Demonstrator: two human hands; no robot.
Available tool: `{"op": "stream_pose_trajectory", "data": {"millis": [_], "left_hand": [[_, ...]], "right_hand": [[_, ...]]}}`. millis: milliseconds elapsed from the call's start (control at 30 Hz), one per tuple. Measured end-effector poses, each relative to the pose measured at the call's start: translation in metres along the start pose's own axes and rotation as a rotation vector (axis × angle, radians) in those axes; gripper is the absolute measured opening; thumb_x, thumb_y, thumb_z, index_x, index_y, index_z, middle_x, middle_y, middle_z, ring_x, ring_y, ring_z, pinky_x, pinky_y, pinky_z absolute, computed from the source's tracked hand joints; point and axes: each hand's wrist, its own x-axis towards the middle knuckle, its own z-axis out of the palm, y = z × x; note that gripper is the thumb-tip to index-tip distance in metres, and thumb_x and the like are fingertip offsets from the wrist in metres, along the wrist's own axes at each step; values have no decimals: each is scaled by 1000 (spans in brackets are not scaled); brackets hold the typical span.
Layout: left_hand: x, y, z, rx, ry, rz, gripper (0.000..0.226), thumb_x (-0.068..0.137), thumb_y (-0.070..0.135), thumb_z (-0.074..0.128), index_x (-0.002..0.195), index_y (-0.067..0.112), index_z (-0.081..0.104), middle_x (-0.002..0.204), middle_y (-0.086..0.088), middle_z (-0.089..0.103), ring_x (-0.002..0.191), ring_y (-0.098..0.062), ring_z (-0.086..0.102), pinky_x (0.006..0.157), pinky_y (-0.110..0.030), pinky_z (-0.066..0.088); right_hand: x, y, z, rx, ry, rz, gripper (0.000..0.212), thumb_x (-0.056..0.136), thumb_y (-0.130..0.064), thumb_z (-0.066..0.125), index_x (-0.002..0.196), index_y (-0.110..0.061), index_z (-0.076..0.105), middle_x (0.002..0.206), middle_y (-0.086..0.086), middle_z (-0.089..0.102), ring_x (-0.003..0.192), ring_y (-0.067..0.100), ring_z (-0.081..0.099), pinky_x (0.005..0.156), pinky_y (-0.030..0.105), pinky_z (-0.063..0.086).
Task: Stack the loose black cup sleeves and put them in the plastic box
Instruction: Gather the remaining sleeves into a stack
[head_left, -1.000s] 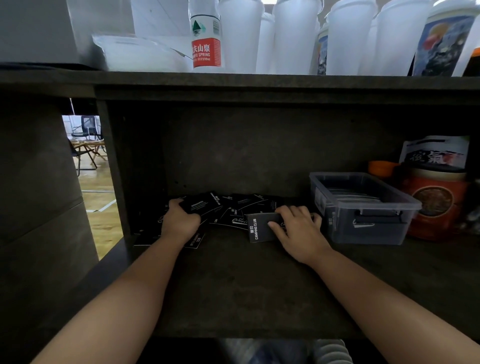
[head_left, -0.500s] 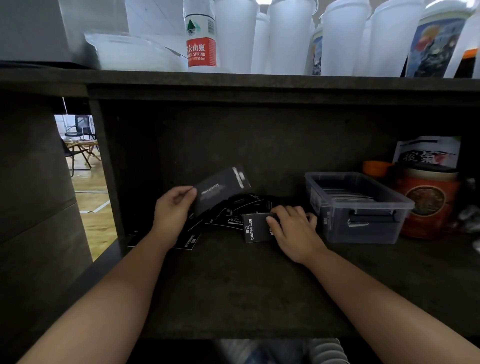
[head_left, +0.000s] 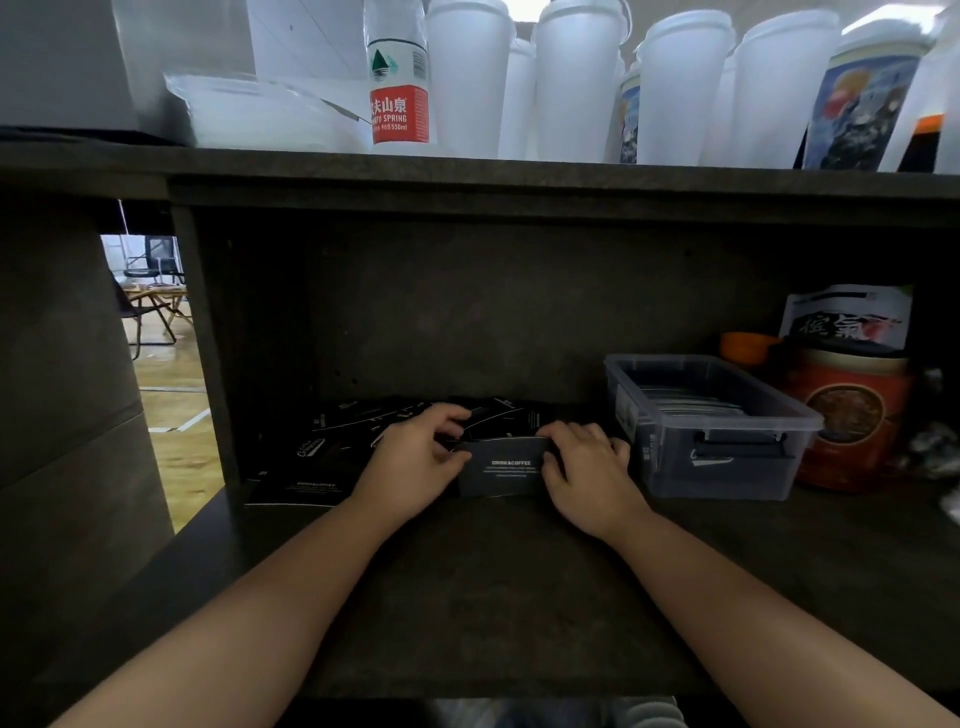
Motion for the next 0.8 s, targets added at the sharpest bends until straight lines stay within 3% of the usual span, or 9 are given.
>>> {"op": "stream_pose_trajectory", "data": {"millis": [200,333,433,500,600,667,800], "left_hand": [[-5,10,5,-95,-157,116,79,87,14,68,142,49,22,145,17,38,85,-2,64,85,-27,56],[-3,8,3,311,-54,143,57,94,38,55,143,38,26,133,9,55,93,-7,64,83,-31,53],[5,-9,-3,422,177,-53,41,98,45,43,130,20,49,113,-2,66,97,-19,63,74,-30,49],[10,-29,-9,559,107,-230,50,96,50,44,127,12,52,121,-11,61,111,-26,55,87,-35,47],[13,-54,-19,644,-96,-439,80,87,69,45,140,10,43,143,-14,45,132,-33,38,106,-40,36],[14,-59,-21,604,-156,-458,90,82,77,42,145,14,39,150,-13,38,137,-34,31,111,-41,31],[15,-49,-13,614,-154,-354,88,83,78,38,148,20,35,151,-8,38,139,-31,29,113,-41,27]], "right_hand": [[0,-2,0,-54,-19,-8,37,94,-26,46,131,-31,43,126,-7,50,120,12,39,104,42,24],[0,-4,1,-35,8,4,28,98,-35,41,126,-31,46,121,-8,53,116,12,42,103,42,27],[0,-2,2,-6,20,9,26,100,-37,41,124,-31,47,120,-9,54,117,11,42,104,42,27],[0,-1,2,6,22,6,26,100,-35,42,125,-31,48,120,-10,54,117,11,43,103,41,27],[1,2,1,20,8,-8,27,100,-27,44,126,-32,48,120,-10,55,115,10,44,100,40,28],[2,4,0,11,-5,-20,30,100,-21,44,128,-32,48,120,-10,56,115,10,45,98,39,29],[5,7,0,29,-7,-27,43,95,-7,47,128,-34,50,120,-11,58,116,10,47,96,38,29]]}}
